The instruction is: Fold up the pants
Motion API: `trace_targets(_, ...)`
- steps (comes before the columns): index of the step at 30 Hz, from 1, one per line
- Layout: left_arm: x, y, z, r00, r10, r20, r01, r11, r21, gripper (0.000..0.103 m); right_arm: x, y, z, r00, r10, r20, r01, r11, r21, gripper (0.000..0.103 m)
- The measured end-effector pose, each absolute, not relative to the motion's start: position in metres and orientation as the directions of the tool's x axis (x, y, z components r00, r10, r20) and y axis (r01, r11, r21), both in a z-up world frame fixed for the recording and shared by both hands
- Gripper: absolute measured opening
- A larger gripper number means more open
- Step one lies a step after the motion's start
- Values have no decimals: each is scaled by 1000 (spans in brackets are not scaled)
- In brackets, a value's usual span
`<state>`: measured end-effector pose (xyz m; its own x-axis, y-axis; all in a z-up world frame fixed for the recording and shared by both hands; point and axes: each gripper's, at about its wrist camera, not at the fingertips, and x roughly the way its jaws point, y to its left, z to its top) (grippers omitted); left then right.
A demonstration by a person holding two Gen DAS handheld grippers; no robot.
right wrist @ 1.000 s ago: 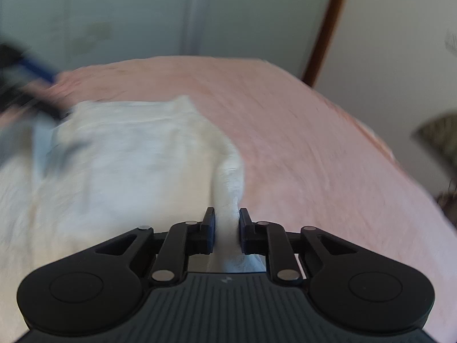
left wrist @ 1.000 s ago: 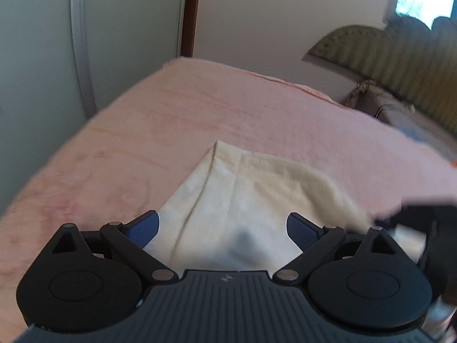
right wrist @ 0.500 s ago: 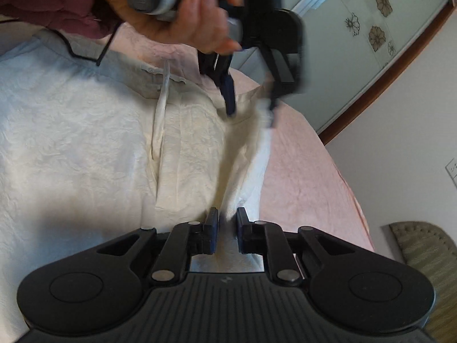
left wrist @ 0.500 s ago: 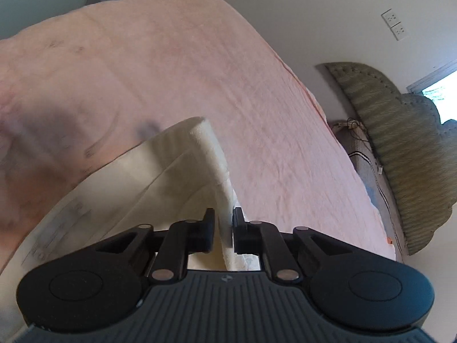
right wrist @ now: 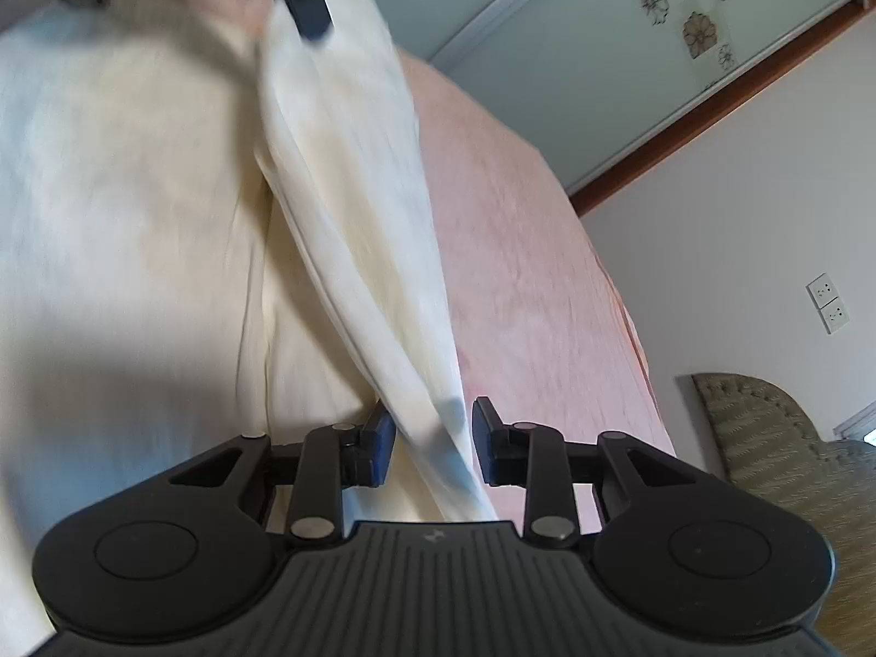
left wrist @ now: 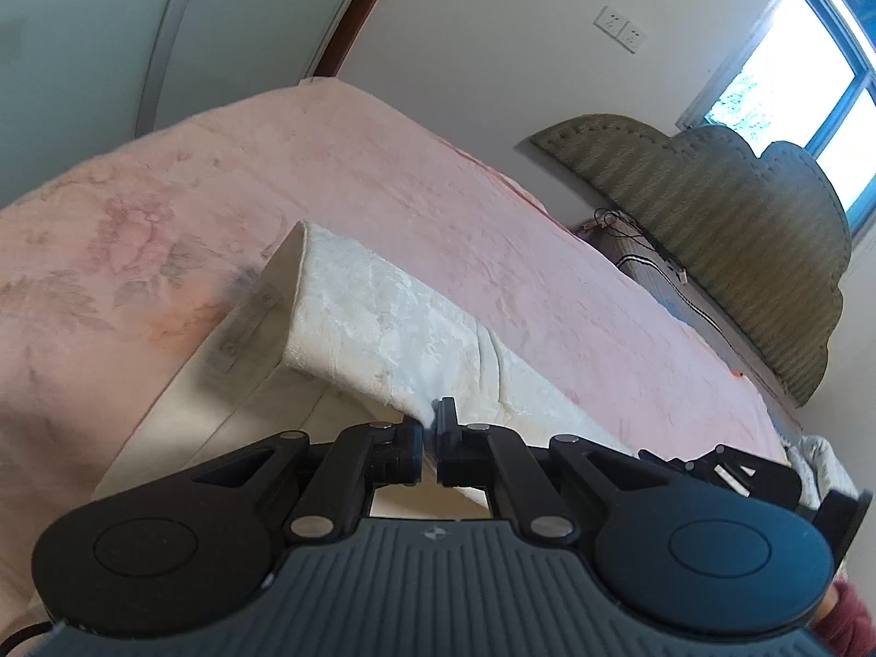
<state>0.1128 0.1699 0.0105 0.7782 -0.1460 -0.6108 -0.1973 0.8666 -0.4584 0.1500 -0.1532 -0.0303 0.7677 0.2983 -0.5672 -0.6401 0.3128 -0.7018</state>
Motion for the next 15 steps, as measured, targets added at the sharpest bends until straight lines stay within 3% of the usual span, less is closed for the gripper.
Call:
trace_targets(1,106,171,10,780,-142,-610,-197,869,-454,4,148,-153,-30,771,273,-576,-637,328,-697,24)
trace_targets(2,101,172,10,776,-145,-613,-200,866,-458,4,142,-153,-28,774,263,-576,-633,337,-697,10)
trace_targets(8,63,192,12,778,-175,-603,-195,846,-496,6,63,-155,-11,789,283,-545,-613,425,-666,7)
trace_targets(15,19,191,-2,735,-104,-670,-232,890,-393,5,-17,-152,-20,724,365,-585,-684,491,-540,7)
